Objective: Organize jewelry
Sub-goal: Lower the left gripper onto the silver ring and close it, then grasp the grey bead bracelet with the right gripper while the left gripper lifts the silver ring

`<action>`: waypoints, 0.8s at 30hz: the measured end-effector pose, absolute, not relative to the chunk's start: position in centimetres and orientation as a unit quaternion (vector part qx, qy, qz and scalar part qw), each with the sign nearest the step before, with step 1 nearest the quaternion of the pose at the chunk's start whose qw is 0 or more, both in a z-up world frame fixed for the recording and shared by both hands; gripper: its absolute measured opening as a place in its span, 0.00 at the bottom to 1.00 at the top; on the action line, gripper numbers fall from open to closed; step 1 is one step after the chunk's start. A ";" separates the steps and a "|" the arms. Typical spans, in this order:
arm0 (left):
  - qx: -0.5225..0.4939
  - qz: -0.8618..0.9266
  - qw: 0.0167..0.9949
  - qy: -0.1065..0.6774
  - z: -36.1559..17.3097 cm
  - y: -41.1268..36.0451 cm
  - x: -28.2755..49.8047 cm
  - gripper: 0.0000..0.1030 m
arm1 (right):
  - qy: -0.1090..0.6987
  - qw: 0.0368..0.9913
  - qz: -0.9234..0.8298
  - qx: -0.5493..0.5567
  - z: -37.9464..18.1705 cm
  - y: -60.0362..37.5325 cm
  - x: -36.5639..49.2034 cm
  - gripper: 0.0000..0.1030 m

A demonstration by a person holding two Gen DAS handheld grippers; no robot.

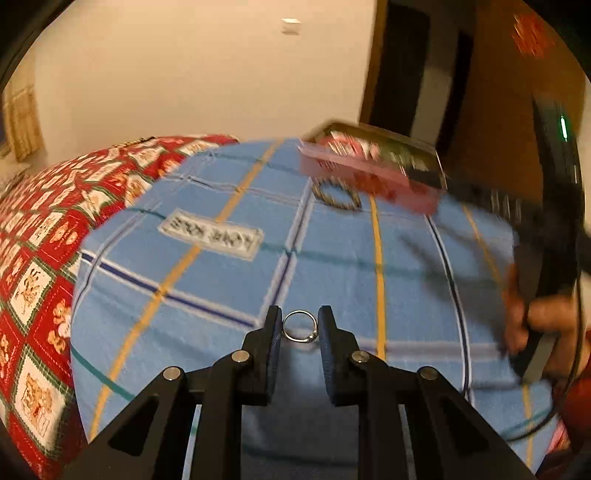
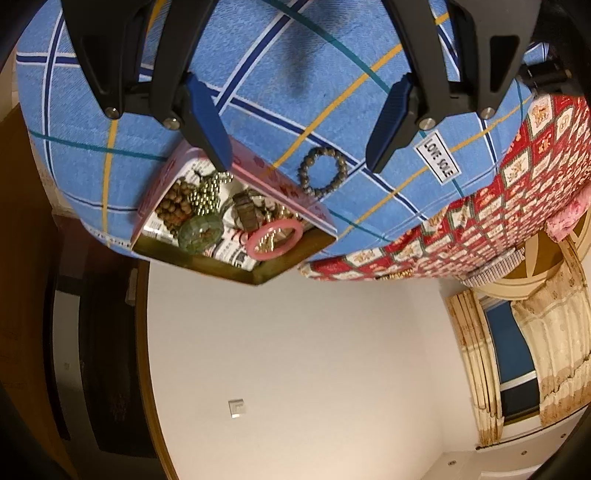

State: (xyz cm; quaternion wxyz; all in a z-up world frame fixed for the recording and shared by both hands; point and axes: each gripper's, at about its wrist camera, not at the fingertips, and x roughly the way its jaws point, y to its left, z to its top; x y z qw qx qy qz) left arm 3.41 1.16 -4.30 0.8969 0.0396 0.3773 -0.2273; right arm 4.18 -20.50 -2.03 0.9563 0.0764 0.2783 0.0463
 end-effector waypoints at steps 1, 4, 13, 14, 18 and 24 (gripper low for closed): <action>0.026 -0.222 0.901 0.372 -4.0 1.4 4.0 0.19 | 0.286 0.954 0.051 0.079 -2.3 -20.5 4.4 0.75; 0.005 -0.208 0.909 0.361 -3.5 1.9 5.5 0.19 | 0.313 0.943 0.071 0.094 -3.0 -20.4 5.2 0.75; -0.005 -0.163 0.918 0.362 -3.8 1.7 7.9 0.19 | 0.395 0.910 0.085 0.096 -4.5 -19.0 10.6 0.75; -0.004 -0.155 0.920 0.361 -3.7 1.7 8.2 0.19 | 0.403 0.906 0.086 0.097 -4.7 -18.8 11.4 0.75; -0.010 -0.138 0.920 0.366 -3.8 2.0 9.0 0.19 | 0.414 0.904 0.077 0.069 -5.4 -17.4 12.9 0.75; 0.000 -0.120 0.921 0.369 -4.0 1.7 9.4 0.19 | 0.419 0.905 0.056 0.055 -5.9 -16.5 14.3 0.74</action>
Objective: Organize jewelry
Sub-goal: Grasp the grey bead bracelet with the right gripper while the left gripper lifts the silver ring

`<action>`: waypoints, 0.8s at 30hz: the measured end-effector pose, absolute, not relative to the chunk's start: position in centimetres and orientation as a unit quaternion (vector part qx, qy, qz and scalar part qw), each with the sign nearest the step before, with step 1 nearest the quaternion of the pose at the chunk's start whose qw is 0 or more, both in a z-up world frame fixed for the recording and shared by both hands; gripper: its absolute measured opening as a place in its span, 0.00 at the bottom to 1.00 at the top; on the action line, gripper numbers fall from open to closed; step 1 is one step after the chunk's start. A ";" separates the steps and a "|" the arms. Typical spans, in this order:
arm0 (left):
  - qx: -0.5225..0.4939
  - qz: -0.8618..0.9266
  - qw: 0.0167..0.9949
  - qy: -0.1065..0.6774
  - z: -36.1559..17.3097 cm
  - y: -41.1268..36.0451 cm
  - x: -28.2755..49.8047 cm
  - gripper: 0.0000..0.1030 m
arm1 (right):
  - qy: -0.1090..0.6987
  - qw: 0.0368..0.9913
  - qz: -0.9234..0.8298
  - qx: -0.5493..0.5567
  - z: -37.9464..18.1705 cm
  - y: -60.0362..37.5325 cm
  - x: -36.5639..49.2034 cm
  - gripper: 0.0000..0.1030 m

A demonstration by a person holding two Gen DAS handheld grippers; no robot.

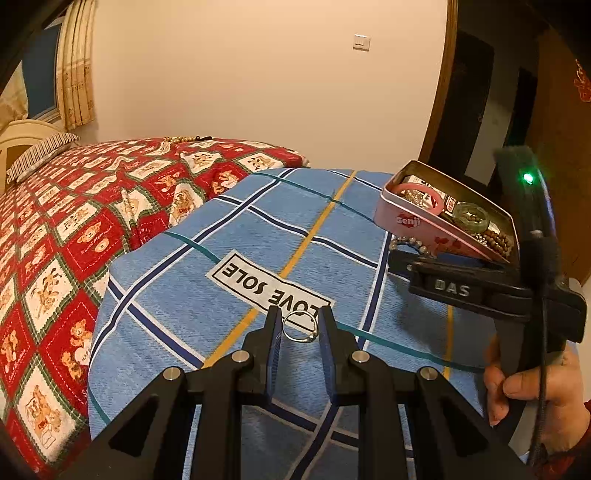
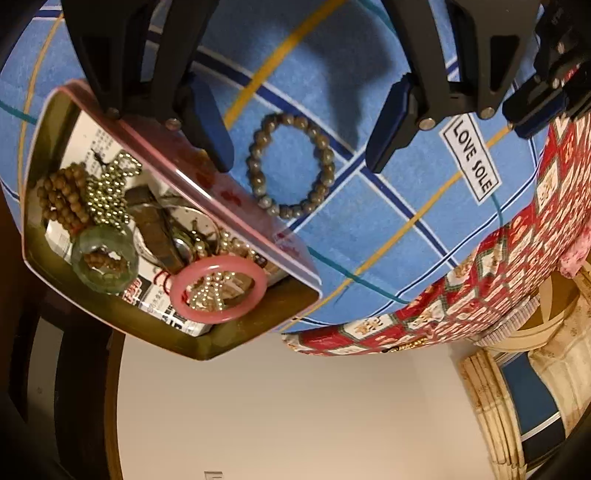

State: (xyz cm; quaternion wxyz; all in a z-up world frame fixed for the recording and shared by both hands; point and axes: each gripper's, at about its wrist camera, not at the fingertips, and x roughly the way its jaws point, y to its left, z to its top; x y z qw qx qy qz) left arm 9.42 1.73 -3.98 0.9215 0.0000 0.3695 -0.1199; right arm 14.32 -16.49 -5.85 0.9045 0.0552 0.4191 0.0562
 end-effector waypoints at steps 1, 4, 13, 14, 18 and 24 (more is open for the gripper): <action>0.002 -0.117 0.922 0.370 -4.0 1.7 9.4 0.19 | 0.421 0.904 0.055 0.052 -5.9 -16.3 14.6 0.74; 0.004 -0.116 0.922 0.371 -4.0 1.7 9.4 0.19 | 0.430 0.901 0.044 0.034 -6.1 -15.9 14.9 0.58; 0.005 -0.107 0.922 0.373 -4.1 1.7 9.5 0.19 | 0.429 0.901 0.060 0.029 -6.0 -16.1 14.0 0.21; 0.005 -0.107 0.922 0.373 -4.1 1.7 9.5 0.19 | 0.428 0.901 0.064 0.033 -6.0 -16.2 13.8 0.21; 0.002 -0.106 0.922 0.373 -4.1 1.7 9.5 0.19 | 0.416 0.903 0.090 0.065 -5.6 -16.8 12.3 0.21; -0.017 -0.117 0.923 0.366 -3.9 2.3 9.3 0.19 | 0.379 0.911 0.138 0.083 -4.2 -16.8 8.6 0.20</action>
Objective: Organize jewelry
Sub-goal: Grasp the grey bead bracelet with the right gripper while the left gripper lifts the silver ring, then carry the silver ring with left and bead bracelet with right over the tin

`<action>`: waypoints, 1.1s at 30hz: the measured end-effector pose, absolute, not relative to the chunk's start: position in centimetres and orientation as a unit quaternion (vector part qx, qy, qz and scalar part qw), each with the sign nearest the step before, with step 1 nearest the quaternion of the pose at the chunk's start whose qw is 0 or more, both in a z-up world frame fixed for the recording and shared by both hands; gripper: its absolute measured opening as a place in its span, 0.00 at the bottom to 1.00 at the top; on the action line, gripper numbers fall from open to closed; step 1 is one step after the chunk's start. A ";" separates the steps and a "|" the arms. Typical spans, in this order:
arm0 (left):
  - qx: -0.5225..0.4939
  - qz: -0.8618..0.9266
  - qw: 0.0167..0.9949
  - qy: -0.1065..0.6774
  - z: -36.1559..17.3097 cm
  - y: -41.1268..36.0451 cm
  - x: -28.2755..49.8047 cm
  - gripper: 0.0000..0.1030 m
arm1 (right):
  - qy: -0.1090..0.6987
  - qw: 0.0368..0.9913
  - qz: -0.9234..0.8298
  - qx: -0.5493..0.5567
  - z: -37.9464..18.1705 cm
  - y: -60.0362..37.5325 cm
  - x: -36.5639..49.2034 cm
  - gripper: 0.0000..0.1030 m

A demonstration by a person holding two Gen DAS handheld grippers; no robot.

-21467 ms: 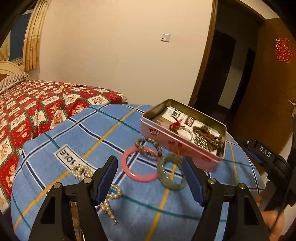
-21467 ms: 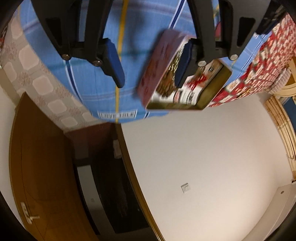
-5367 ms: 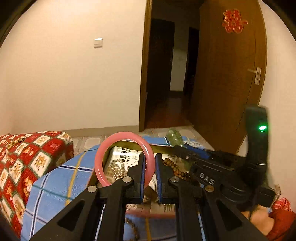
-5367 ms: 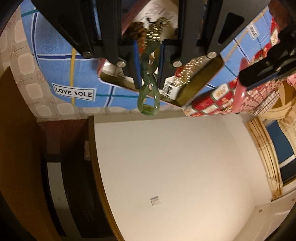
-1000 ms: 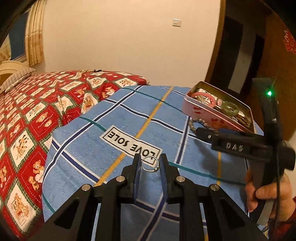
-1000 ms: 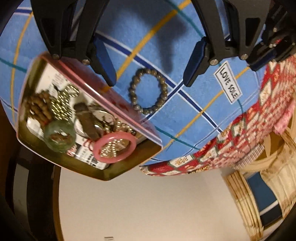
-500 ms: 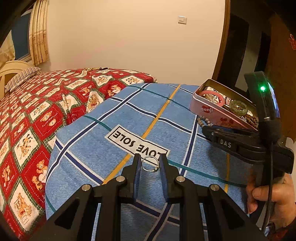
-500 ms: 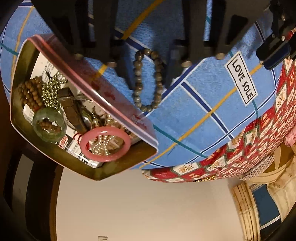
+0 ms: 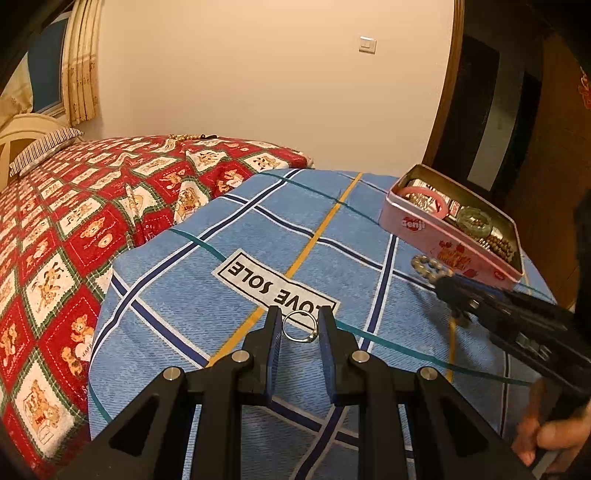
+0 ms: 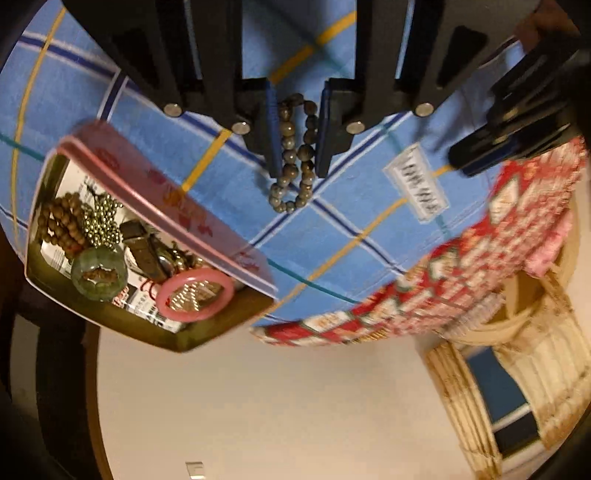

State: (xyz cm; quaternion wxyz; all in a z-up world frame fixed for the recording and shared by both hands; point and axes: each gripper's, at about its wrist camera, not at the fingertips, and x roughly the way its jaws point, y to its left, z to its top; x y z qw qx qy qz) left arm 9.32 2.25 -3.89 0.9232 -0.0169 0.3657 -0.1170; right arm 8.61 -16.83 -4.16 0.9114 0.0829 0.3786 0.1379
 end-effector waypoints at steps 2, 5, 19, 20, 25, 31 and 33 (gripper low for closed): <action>-0.019 -0.123 0.926 0.357 -3.7 2.3 9.0 0.20 | 0.363 0.916 0.147 0.088 -3.6 -16.7 7.5 0.20; -0.019 -0.130 0.931 0.339 -3.2 2.3 8.4 0.19 | 0.342 0.921 0.157 0.098 -3.1 -16.9 6.0 0.20; -0.030 -0.186 0.933 0.306 -1.9 -0.5 6.1 0.19 | 0.264 0.951 0.125 0.106 -0.8 -18.3 2.9 0.21; -0.027 -0.193 0.931 0.309 -1.9 -1.1 6.1 0.20 | 0.262 0.951 0.120 0.112 -0.7 -18.8 2.7 0.21; -0.009 -0.225 0.927 0.301 -1.4 -3.9 6.6 0.19 | 0.251 0.955 0.082 0.132 -0.4 -21.6 1.5 0.21; -0.010 -0.254 0.923 0.290 -0.6 -7.0 8.5 0.19 | 0.246 0.958 0.041 0.141 0.2 -25.2 2.5 0.21; -0.011 -0.260 0.923 0.284 -0.2 -7.9 9.3 0.19 | 0.243 0.959 0.032 0.141 0.6 -26.1 3.4 0.21</action>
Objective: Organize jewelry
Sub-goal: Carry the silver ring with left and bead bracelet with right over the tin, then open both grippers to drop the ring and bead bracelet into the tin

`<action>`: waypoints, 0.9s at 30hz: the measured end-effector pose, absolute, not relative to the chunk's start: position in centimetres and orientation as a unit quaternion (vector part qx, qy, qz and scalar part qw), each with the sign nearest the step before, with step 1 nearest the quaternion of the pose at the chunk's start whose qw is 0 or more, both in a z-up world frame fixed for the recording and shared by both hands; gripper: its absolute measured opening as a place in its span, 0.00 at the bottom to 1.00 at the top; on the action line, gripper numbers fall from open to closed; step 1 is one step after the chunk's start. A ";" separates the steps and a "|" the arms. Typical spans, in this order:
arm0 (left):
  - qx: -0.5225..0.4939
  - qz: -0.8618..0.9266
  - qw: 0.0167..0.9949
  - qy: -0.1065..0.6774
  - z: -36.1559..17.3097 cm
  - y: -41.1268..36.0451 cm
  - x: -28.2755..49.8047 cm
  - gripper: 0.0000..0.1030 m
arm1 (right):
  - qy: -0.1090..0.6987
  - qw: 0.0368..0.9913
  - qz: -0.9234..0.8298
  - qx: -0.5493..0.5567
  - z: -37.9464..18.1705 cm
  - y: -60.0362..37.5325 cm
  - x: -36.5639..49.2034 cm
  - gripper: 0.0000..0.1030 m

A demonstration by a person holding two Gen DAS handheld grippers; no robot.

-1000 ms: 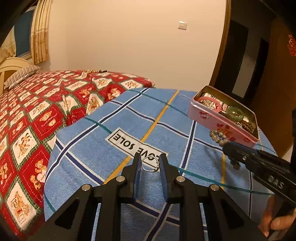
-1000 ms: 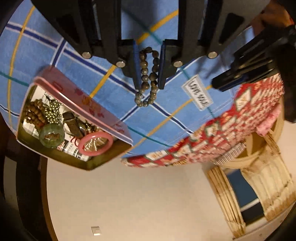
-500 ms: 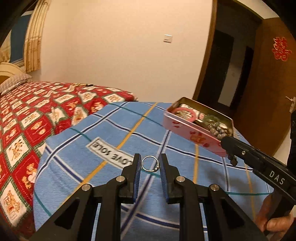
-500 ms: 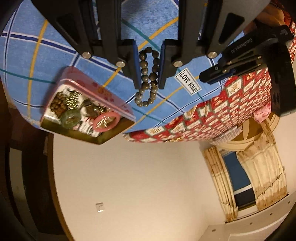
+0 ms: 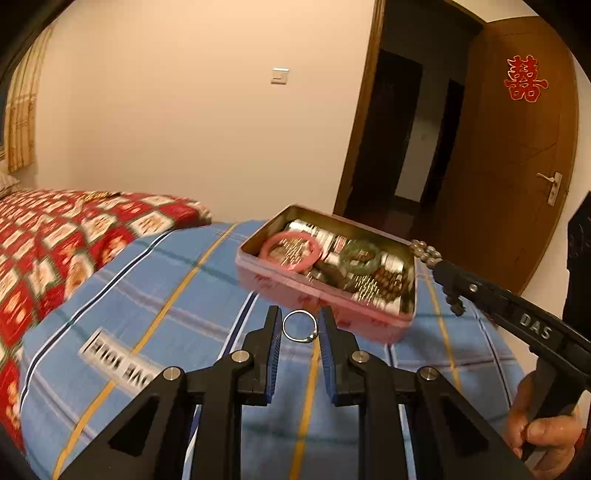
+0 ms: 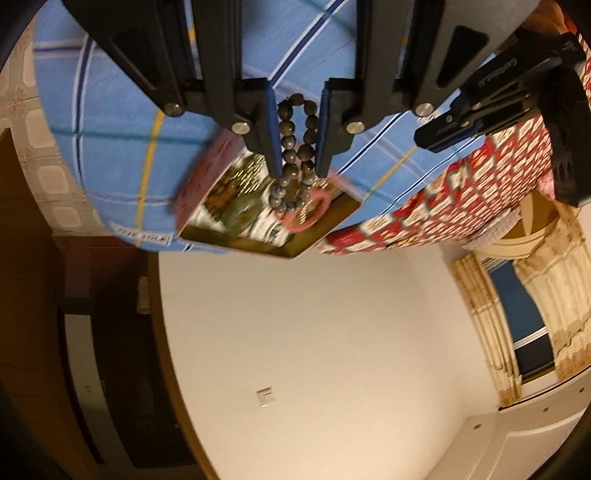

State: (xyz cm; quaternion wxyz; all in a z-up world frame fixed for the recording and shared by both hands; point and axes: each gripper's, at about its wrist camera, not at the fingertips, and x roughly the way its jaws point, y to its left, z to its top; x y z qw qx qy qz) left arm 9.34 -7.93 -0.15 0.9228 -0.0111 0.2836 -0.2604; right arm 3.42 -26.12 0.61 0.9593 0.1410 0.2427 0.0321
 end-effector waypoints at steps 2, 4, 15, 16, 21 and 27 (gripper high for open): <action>-0.015 -0.267 0.924 0.273 0.4 -8.9 10.3 0.19 | 0.237 0.962 0.025 0.132 1.1 -26.7 4.3 0.21; -0.019 -0.271 0.925 0.265 0.7 -9.7 11.3 0.19 | 0.229 0.966 0.012 0.118 1.6 -27.0 5.5 0.21; -0.020 -0.279 0.926 0.252 0.0 -14.2 16.5 0.20 | 0.235 0.966 -0.032 0.100 -0.2 -29.0 10.7 0.21; -0.021 -0.276 0.926 0.255 -0.2 -14.6 17.0 0.20 | 0.238 0.966 -0.035 0.100 -0.3 -29.3 11.0 0.21; -0.033 -0.265 0.923 0.276 -1.0 -15.8 18.9 0.20 | 0.253 0.962 -0.035 0.097 -1.1 -29.9 12.5 0.21; 0.000 -0.241 0.925 0.295 -1.9 -17.0 19.2 0.20 | 0.283 0.951 -0.019 0.121 -2.0 -30.6 13.7 0.21</action>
